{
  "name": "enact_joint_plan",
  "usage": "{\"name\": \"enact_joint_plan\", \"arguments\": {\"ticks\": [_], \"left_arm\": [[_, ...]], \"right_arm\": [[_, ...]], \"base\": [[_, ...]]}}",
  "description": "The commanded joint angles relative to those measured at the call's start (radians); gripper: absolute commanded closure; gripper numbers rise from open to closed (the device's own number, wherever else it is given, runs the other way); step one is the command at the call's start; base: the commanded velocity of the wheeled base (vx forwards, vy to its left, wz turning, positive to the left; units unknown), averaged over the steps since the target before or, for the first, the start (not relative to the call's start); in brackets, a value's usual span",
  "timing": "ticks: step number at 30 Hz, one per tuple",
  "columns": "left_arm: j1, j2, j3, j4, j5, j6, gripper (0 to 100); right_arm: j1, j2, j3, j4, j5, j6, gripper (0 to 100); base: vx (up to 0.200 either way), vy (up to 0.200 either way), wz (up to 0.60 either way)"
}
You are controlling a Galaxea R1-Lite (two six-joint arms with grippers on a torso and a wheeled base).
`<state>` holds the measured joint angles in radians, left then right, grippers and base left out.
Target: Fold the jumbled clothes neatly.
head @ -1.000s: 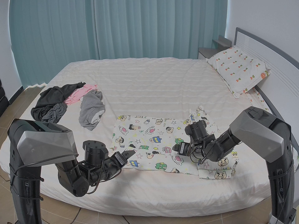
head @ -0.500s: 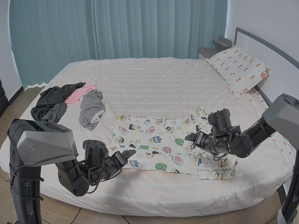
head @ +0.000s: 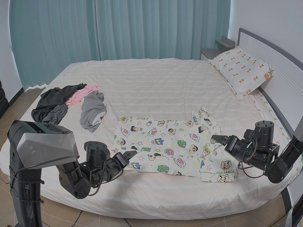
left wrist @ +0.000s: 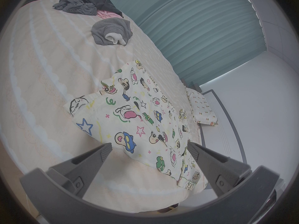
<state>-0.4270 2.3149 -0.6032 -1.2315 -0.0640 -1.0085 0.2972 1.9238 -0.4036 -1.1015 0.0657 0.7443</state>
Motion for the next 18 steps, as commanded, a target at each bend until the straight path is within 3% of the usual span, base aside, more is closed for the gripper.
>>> {"name": "enact_joint_plan", "arguments": {"ticks": [1, 18], "left_arm": [[0.004, -0.011, 0.0, -0.002, 0.0, -0.009, 0], [-0.009, -0.011, 0.02, -0.005, -0.01, 0.007, 0]], "right_arm": [[-0.006, 0.001, 0.025, -0.005, 0.002, -0.002, 0], [-0.006, 0.02, 0.025, -0.011, 0.006, -0.002, 0]], "base": [[0.0, 0.0, 0.0], [0.2, 0.0, 0.0]]}}
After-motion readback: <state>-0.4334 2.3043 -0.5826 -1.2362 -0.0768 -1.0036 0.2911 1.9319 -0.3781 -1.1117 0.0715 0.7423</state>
